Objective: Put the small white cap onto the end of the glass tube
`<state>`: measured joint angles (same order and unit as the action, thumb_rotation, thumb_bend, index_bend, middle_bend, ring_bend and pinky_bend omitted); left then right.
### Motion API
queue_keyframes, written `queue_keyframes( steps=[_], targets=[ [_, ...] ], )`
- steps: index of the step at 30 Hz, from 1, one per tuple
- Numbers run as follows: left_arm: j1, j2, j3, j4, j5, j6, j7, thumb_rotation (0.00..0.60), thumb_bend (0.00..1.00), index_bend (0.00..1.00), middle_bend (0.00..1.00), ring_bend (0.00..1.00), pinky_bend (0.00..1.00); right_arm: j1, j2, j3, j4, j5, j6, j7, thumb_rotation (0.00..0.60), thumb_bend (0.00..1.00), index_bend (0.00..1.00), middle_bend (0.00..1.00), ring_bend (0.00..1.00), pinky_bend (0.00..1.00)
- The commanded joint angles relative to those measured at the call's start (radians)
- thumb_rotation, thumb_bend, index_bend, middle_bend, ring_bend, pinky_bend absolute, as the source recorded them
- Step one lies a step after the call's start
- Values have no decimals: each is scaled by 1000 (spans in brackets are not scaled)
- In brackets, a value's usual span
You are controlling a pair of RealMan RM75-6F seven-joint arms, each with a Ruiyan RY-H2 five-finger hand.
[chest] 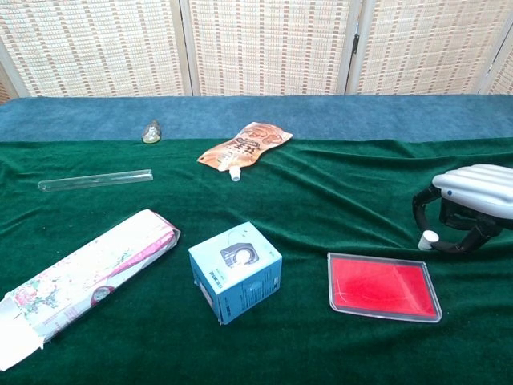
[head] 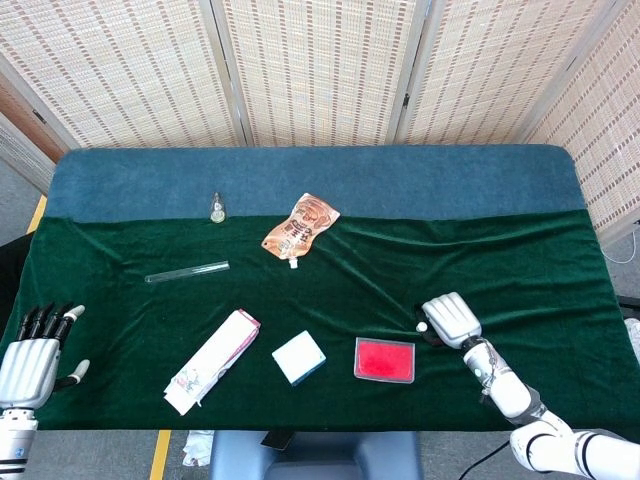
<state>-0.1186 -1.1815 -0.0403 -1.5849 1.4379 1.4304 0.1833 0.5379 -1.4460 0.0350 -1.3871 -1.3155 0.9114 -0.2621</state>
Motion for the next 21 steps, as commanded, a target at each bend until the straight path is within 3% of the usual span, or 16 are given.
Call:
queue_keyframes(
  steps=[1, 8, 12, 16, 21],
  targets=[
    [-9, 5, -2, -2, 5, -10, -9, 600, 295, 173, 142, 72, 0, -5, 10, 2, -11, -2, 12, 10, 598, 461, 604, 963, 1000, 1000],
    [-91, 25, -37, 1, 30, -87, -45, 600, 295, 201, 144, 98, 0, -32, 101, 23, -99, -16, 85, 58, 600, 496, 655, 973, 1000, 1000],
    [-173, 14, -80, 22, 17, -171, -58, 600, 297, 234, 198, 175, 29, -53, 177, 47, -159, -19, 141, 80, 600, 498, 662, 976, 1000, 1000],
    [-264, -26, -127, 66, -30, -271, -33, 600, 306, 294, 321, 297, 204, -75, 246, 67, -204, -15, 186, 104, 600, 511, 664, 980, 1000, 1000],
    [-380, -97, -182, 126, -152, -407, 71, 600, 318, 334, 461, 448, 508, -95, 303, 77, -234, -6, 210, 126, 600, 513, 667, 984, 1000, 1000]
  ],
)
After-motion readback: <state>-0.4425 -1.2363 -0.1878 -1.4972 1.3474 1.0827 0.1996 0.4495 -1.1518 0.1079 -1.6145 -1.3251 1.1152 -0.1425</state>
